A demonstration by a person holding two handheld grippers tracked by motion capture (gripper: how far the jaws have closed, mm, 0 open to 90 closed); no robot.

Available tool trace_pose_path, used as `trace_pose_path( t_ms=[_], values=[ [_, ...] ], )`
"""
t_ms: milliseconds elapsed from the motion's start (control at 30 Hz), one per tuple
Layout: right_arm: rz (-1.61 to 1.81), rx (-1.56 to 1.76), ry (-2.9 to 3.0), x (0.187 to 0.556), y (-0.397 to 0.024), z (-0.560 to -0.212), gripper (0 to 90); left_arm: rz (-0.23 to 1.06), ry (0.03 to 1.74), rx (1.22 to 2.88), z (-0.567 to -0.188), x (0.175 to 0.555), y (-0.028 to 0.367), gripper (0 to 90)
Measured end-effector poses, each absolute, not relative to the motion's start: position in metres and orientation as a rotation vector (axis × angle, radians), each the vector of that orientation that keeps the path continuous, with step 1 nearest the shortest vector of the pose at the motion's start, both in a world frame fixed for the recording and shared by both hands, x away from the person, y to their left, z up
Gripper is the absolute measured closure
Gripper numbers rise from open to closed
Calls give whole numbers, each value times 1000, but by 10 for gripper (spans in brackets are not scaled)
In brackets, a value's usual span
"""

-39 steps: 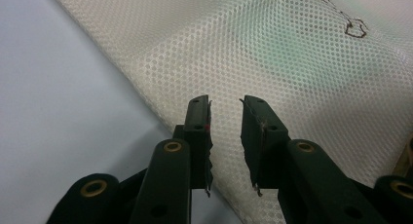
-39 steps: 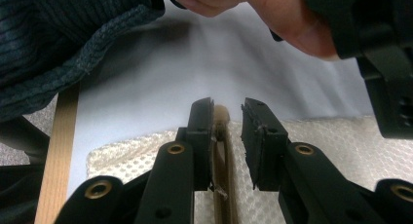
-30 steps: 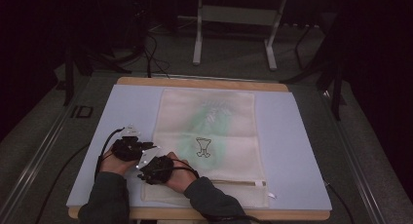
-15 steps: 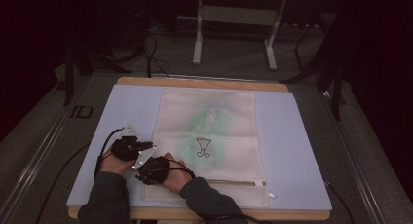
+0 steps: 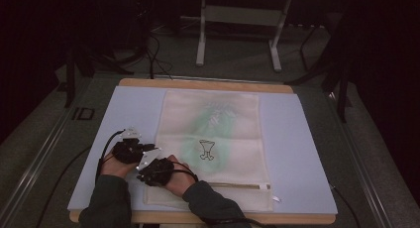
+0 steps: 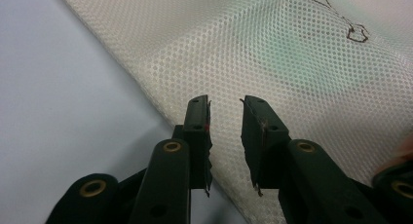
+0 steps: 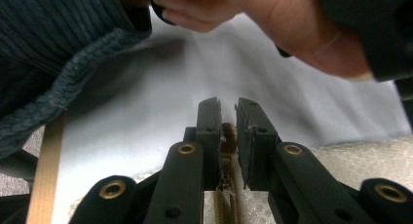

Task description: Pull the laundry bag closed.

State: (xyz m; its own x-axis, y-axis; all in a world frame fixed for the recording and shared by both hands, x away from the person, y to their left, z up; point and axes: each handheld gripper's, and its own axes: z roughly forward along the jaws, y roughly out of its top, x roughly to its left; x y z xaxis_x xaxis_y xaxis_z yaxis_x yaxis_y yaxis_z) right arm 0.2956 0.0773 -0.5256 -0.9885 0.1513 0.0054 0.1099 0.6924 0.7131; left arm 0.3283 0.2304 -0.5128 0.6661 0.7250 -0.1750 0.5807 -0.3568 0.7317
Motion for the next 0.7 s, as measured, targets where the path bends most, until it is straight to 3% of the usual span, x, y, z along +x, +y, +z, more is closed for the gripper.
trace_pose_path(
  t_ms=[700],
  values=[
    [1207,234,2874,294,50,-526,804,229,1016,2058,-512,326,233,722]
  ],
)
